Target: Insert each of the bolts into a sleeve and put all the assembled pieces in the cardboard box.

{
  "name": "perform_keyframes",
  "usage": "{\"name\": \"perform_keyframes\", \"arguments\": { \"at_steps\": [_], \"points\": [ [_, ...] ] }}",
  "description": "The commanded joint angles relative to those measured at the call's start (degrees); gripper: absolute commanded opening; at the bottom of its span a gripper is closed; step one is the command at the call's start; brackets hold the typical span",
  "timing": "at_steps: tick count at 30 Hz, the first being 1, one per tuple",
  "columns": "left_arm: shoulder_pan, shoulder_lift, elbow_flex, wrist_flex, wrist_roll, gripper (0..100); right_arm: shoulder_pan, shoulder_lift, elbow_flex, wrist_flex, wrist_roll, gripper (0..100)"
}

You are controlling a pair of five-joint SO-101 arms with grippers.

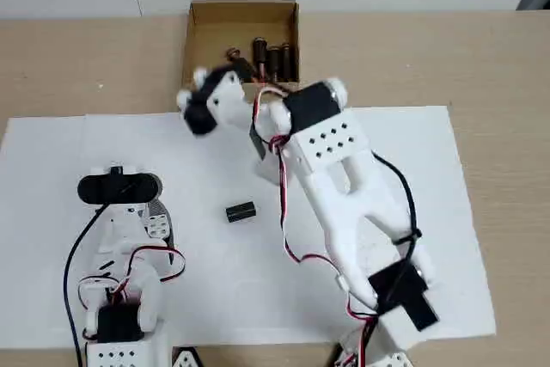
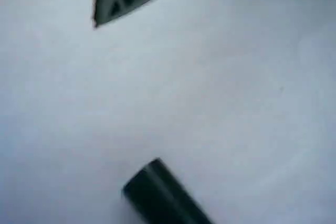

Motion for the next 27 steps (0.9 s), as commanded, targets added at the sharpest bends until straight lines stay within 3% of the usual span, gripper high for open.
{"name": "perform_keyframes", "arguments": {
  "at_steps": [1, 14, 27],
  "points": [
    [0.09, -0.35, -0.31, -1.23, -0.35, 1, -0.84, -3.12, 3.34, -0.31, 3.78, 14.3],
    [-0.44, -0.35, -0.31, -0.88, -0.70, 1, -8.92, -3.03, 17.41, -13.76, 10.90, 14.3],
    [-11.25, -0.44, -1.89, -1.14, 1.23, 1, -10.33, 2.77, 19.96, -18.86, 10.99, 16.2]
  ]
}}
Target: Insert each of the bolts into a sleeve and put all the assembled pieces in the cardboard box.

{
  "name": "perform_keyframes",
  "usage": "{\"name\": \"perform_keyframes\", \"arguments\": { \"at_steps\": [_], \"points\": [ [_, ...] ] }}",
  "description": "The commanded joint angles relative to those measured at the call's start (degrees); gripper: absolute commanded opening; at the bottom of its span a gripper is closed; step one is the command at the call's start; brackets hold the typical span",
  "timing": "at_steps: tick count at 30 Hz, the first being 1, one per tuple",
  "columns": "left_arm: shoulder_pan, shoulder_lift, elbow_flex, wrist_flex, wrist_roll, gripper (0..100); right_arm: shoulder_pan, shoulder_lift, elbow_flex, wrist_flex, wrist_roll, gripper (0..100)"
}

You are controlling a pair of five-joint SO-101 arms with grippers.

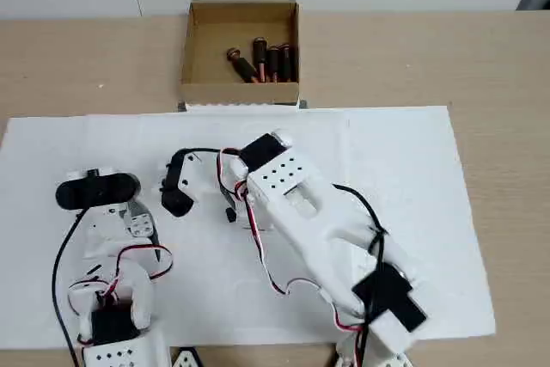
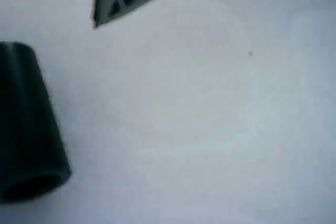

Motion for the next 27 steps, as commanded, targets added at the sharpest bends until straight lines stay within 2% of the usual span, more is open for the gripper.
{"name": "perform_keyframes", "arguments": {
  "at_steps": [1, 15, 20, 27],
  "points": [
    [-3.96, -0.44, -1.98, -1.23, 0.70, 1, -0.48, 1.01, -2.81, -0.84, 0.44, 17.9],
    [-5.01, -0.44, -1.98, -1.93, 0.70, 1, -2.42, 8.48, -9.93, -0.84, 1.14, 19.6],
    [-5.01, -0.44, -1.89, -1.93, 0.70, 1, -2.68, 10.68, -10.11, -2.42, 1.14, 13.9],
    [-4.92, -0.44, -1.71, -1.93, 0.70, 1, -2.68, 14.90, -10.11, -5.58, 1.14, 13.3]
  ]
}}
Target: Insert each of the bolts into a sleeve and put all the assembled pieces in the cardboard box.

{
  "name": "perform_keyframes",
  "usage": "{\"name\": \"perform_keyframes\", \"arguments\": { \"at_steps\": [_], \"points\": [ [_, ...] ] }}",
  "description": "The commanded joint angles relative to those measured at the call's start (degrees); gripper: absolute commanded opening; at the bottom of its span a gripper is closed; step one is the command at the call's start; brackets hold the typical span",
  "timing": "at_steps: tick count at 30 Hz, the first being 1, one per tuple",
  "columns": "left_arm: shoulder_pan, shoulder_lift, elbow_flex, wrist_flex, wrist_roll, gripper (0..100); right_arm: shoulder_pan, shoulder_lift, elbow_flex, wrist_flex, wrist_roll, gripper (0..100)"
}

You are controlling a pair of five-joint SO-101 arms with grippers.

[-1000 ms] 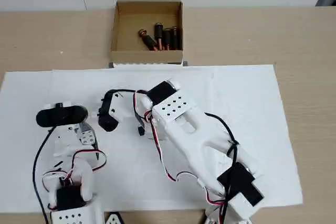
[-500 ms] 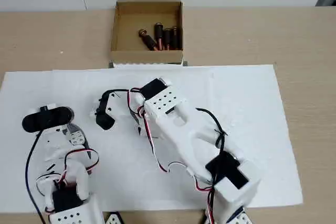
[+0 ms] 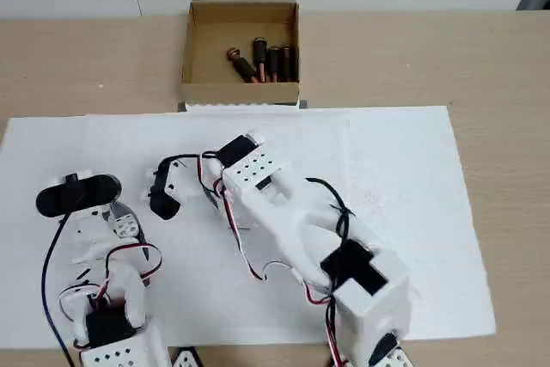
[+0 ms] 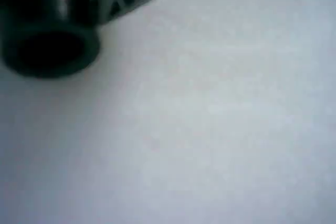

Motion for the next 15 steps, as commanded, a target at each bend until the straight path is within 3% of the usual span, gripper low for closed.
{"name": "perform_keyframes", "arguments": {
  "at_steps": [1, 4, 9, 15],
  "points": [
    [-0.26, -0.44, -1.63, -1.41, 0.26, 1, -0.40, 1.27, -2.29, -1.89, 0.53, 13.2],
    [-0.09, -0.44, -1.63, -1.41, 0.26, 1, -0.40, 2.51, -2.37, -2.59, 0.53, 12.8],
    [0.00, -0.44, -1.54, -1.41, 0.26, 1, -0.31, 2.51, -2.55, -2.15, 0.26, 1.6],
    [0.09, -0.44, -1.63, -1.41, 0.35, 1, 0.75, 2.51, -11.34, 6.64, -2.46, 0.9]
  ]
}}
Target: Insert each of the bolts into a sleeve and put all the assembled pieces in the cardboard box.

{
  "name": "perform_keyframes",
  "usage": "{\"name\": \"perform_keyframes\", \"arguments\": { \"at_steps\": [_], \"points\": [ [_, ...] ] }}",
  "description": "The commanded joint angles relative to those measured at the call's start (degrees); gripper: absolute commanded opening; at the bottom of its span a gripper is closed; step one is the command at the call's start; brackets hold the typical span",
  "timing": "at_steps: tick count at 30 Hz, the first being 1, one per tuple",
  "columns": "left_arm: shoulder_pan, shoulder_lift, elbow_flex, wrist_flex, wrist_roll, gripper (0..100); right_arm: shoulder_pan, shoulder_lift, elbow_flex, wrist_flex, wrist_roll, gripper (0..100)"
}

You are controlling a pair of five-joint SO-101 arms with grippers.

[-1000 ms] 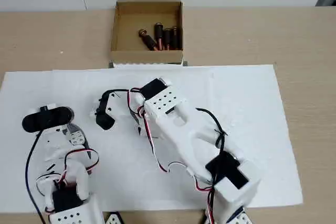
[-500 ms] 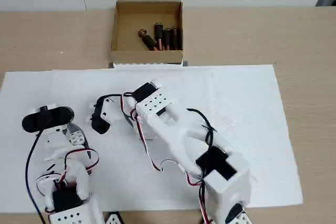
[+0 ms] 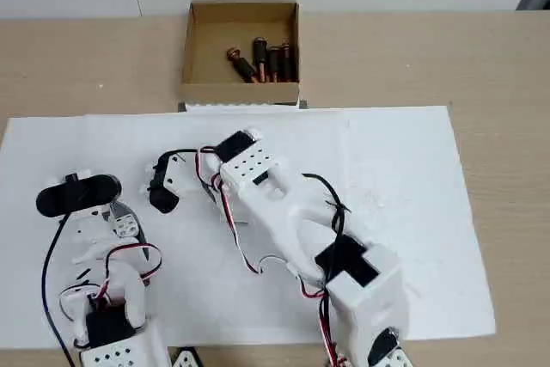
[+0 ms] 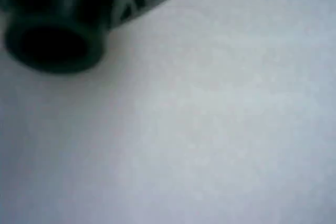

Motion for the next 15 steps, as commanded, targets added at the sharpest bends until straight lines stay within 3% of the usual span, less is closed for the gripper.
{"name": "perform_keyframes", "arguments": {
  "at_steps": [1, 11, 15],
  "points": [
    [0.09, -0.44, -1.80, -1.41, 0.35, 1, 1.01, -0.75, -7.56, 5.23, -3.08, 0.9],
    [2.02, -0.18, -12.79, -1.32, 0.09, 1, 8.84, -1.36, -24.09, 19.91, -10.73, 1.0],
    [3.96, -0.09, -16.57, 1.23, -0.97, 2, 11.65, -6.37, -24.88, 21.32, -14.42, 1.0]
  ]
}}
